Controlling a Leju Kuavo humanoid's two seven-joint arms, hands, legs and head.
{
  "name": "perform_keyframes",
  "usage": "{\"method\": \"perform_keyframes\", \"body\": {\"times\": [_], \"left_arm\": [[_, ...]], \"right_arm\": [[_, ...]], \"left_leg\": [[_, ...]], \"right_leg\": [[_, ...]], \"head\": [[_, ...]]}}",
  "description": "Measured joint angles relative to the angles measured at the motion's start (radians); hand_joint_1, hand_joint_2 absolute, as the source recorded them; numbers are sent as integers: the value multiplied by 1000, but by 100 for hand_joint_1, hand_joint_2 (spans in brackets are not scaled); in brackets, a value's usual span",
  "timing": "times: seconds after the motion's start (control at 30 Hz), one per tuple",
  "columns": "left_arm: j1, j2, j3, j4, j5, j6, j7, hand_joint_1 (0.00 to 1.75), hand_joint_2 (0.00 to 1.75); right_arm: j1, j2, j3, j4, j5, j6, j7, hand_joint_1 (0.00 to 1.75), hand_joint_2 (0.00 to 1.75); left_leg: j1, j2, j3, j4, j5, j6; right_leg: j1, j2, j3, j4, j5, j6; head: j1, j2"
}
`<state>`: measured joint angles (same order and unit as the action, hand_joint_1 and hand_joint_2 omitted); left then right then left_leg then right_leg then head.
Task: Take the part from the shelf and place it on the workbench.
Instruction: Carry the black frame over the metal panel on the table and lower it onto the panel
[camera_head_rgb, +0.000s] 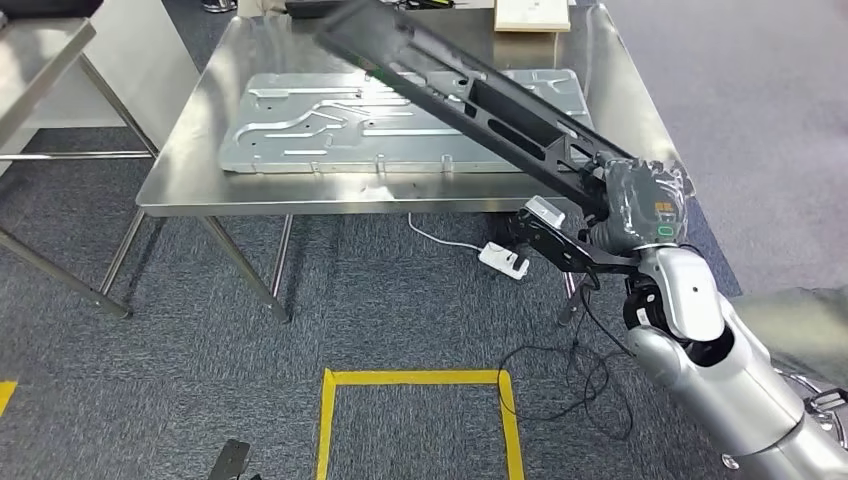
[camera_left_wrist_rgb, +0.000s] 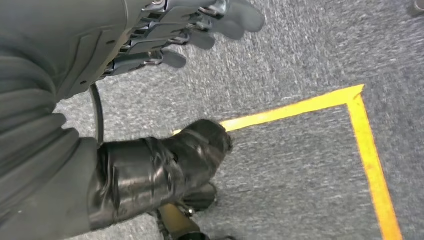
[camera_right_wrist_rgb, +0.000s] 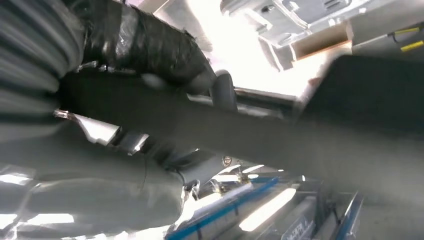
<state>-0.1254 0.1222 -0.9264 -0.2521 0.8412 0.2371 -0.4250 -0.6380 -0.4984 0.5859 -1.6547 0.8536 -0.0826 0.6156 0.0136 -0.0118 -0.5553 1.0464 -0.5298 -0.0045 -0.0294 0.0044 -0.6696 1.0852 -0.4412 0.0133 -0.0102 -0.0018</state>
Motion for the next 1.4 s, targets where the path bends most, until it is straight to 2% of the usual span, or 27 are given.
{"method": "perform_keyframes", "body": {"times": [0.03, 0.07, 0.17, 0.2, 0.23, 0.27, 0.33, 0.37, 0.43, 0.5, 0.57, 0.6, 0.67, 0.7, 0.73, 0.77, 0.83, 0.9, 0.97, 1.07, 1.13, 1.2, 1.23, 1.27, 1.3, 1.33, 1.4], "left_arm": [[-1, 0, 0, 0, 0, 0, 0, 0, 175], [-2, 0, -1, 0, -1, 2, 1, 0, 175], [-3, 0, -4, 0, -3, 10, 6, 0, 175], [-3, 0, -4, 0, -4, 15, 10, 0, 175], [-2, 0, -4, 0, -6, 22, 16, 0, 175], [-2, 0, -4, 0, -8, 30, 22, 0, 175], [-2, 6, -4, 0, -12, 47, 36, 0, 175], [-2, 10, -4, 0, -12, 55, 42, 0, 175], [-2, 21, -5, 0, -9, 71, 53, 0, 175], [-1, 29, -5, 0, -2, 86, 60, 0, 175], [3, 34, -5, 0, 6, 100, 63, 0, 175], [4, 35, -5, 0, 11, 106, 63, 0, 175], [5, 35, -5, 0, 20, 113, 64, 0, 175], [5, 35, -4, 0, 24, 114, 67, 0, 175], [7, 35, -4, 0, 28, 115, 71, 0, 175], [10, 35, -4, 0, 31, 115, 76, 0, 175], [14, 35, -4, 0, 34, 115, 82, 0, 175], [15, 37, -4, 0, 34, 115, 84, 0, 175], [15, 39, -4, 0, 33, 115, 89, 0, 175], [18, 42, -4, 0, 32, 116, 96, 0, 175], [18, 43, -4, 0, 32, 116, 101, 0, 175], [18, 43, -4, 0, 31, 117, 105, 0, 175], [19, 43, -4, 0, 30, 118, 108, 0, 175], [20, 43, -4, 0, 30, 118, 109, 0, 175], [20, 43, -4, 0, 30, 118, 110, 0, 175], [20, 44, -4, 0, 30, 117, 110, 0, 175], [18, 48, -4, 0, 30, 115, 110, 0, 175]], "right_arm": [[-3, -1, 1, 1, 2, 7, -1, 175, 175], [-7, -3, 2, 2, 4, 12, -3, 175, 175], [-20, -7, 2, 5, 4, 22, -9, 175, 175], [-21, -7, 3, 7, 3, 27, -10, 175, 175], [-22, -9, 4, 8, 2, 31, -12, 175, 175], [-23, -11, 6, 9, 1, 35, -14, 175, 175], [-28, -17, 9, 11, -1, 42, -16, 175, 175], [-34, -20, 9, 11, -5, 45, -16, 175, 175], [-46, -25, 10, 12, -14, 50, -15, 175, 175], [-49, -30, 11, 12, -24, 53, -14, 175, 175], [-48, -39, 11, 12, -32, 55, -13, 175, 175], [-50, -44, 11, 11, -35, 55, -13, 175, 175], [-54, -52, 11, 11, -43, 55, -11, 175, 175], [-53, -55, 11, 11, -47, 55, -10, 175, 175], [-51, -58, 11, 12, -50, 55, -9, 175, 175], [-48, -60, 11, 12, -52, 56, -9, 175, 175], [-44, -65, 12, 13, -54, 56, -8, 175, 175], [-44, -68, 13, 12, -56, 55, -8, 175, 175], [-39, -69, 14, 10, -60, 52, -8, 175, 175], [-31, -71, 14, 10, -63, 51, -7, 175, 175], [-28, -72, 14, 8, -64, 50, -7, 175, 175], [-23, -72, 14, 7, -64, 49, -7, 175, 175], [-19, -72, 14, 7, -64, 48, -7, 175, 175], [-13, -72, 14, 7, -64, 48, -8, 175, 175], [-9, -72, 14, 7, -64, 48, -9, 175, 175], [-6, -72, 14, 7, -64, 47, -11, 175, 175], [-4, -73, 14, 7, -64, 47, -18, 175, 175]], "left_leg": [[1, 2, -6, 16, -4, -3], [2, 4, -26, 50, -10, -6], [3, 6, -142, 220, -56, -10], [1, 6, -176, 255, -62, -7], [-1, 6, -194, 256, -47, 0], [-6, 6, -194, 224, -12, 10], [-20, 5, -161, 106, 78, 42], [-28, 5, -144, 55, 102, 57], [-39, 5, -124, 11, 110, 75], [-45, 5, -108, -11, 118, 80], [-39, 8, -82, -48, 133, 80], [-34, 10, -69, -65, 139, 79], [-30, 11, -59, -77, 140, 76], [-29, 10, -58, -74, 137, 74], [-28, 9, -58, -70, 132, 71], [-26, 9, -58, -63, 127, 67], [-21, 7, -62, -40, 112, 54], [-20, 5, -75, -11, 97, 40], [-22, 4, -84, 1, 93, 29], [-19, 5, -92, 15, 81, 18], [-15, 6, -125, 92, 31, 7], [-11, 7, -178, 214, -28, -1], [-11, 7, -195, 253, -39, -2], [-10, 7, -196, 260, -32, -2], [-10, 7, -178, 227, -8, 0], [-10, 7, -146, 166, 26, 3], [-13, 6, -82, 43, 65, 10]], "right_leg": [[0, 0, 5, -1, -3, -5], [0, 0, 11, -3, -4, -8], [7, 1, 23, -7, -14, -17], [11, 2, 29, -7, -19, -20], [17, 4, 37, -7, -25, -23], [22, 5, 47, -8, -32, -25], [31, 6, 68, -11, -44, -28], [30, 7, 74, -14, -47, -27], [23, 9, 79, -21, -49, -22], [18, 10, 86, -34, -48, -12], [19, 8, 89, -28, -58, -4], [20, 7, 78, 1, -76, -1], [17, 5, 20, 113, -127, 7], [14, 5, -11, 165, -142, 12], [10, 5, -30, 191, -140, 17], [7, 4, -31, 181, -120, 22], [1, 3, 11, 78, -56, 32], [0, 5, 49, -5, -25, 28], [5, 9, 51, -15, -25, 13], [3, 9, 48, -17, -19, -5], [0, 8, 47, -19, -16, -11], [1, 7, 45, -19, -15, -13], [2, 7, 44, -19, -15, -13], [2, 7, 44, -19, -15, -13], [2, 7, 44, -19, -15, -13], [2, 7, 45, -19, -15, -13], [3, 8, 45, -21, -14, -9]], "head": [[-1, 0], [-2, 0], [-4, 0], [-4, 0], [-4, 0], [-4, 0], [-2, 0], [0, 0], [2, 0], [-1, 0], [0, 0], [1, 0], [3, 0], [3, 0], [3, 0], [3, 0], [3, 0], [2, 0], [0, 0], [-2, 0], [-6, 0], [-8, 0], [-8, 0], [-8, 0], [-8, 0], [-8, 0], [-8, 0]]}}
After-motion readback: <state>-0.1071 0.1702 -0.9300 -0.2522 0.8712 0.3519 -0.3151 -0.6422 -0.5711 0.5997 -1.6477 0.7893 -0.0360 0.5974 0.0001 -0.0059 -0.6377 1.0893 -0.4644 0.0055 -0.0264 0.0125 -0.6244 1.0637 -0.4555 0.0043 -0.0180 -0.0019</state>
